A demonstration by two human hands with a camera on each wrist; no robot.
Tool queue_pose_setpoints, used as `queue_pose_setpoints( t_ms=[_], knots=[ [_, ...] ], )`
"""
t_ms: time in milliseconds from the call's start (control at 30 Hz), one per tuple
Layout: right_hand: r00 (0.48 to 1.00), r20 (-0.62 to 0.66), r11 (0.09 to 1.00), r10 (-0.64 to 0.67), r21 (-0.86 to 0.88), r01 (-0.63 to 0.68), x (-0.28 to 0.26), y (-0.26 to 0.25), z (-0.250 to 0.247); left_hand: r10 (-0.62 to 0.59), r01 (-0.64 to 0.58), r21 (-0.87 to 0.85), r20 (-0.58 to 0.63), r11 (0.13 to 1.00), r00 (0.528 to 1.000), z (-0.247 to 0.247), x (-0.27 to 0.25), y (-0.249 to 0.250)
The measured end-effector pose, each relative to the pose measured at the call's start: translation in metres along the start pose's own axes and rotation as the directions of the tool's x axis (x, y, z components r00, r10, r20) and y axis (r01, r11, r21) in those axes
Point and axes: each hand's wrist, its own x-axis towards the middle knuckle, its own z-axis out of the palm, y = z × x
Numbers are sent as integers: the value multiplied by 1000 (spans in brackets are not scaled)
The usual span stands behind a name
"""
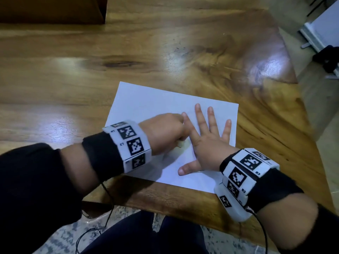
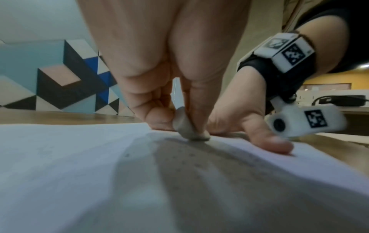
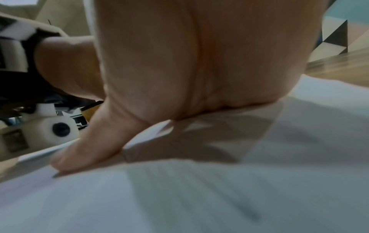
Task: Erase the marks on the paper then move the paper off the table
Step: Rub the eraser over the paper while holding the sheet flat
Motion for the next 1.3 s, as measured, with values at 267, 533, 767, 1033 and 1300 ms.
queue_pose_setpoints(
  t_ms=[267,533,767,1033,1300],
  knots=[
    [1000,7,1000,0,-3,0,1,0,0,32,-22,-117,88,993,996,11,-31,-9],
    [1000,1,1000,2,-8,-2,2,0,1,-2,30,-145,192,989,981,12,-34,-3],
    [1000,6,1000,11,-9,-11,2,0,2,-60,54,-117,-47,992,997,4,-19,-18],
    [999,-40,1000,-17,18,18,1,1,3,-64,81,-155,112,985,992,17,-52,-15],
    [989,-130,997,-68,39,73,-7,19,10,-121,141,-145,138,979,983,12,-45,-14]
  ],
)
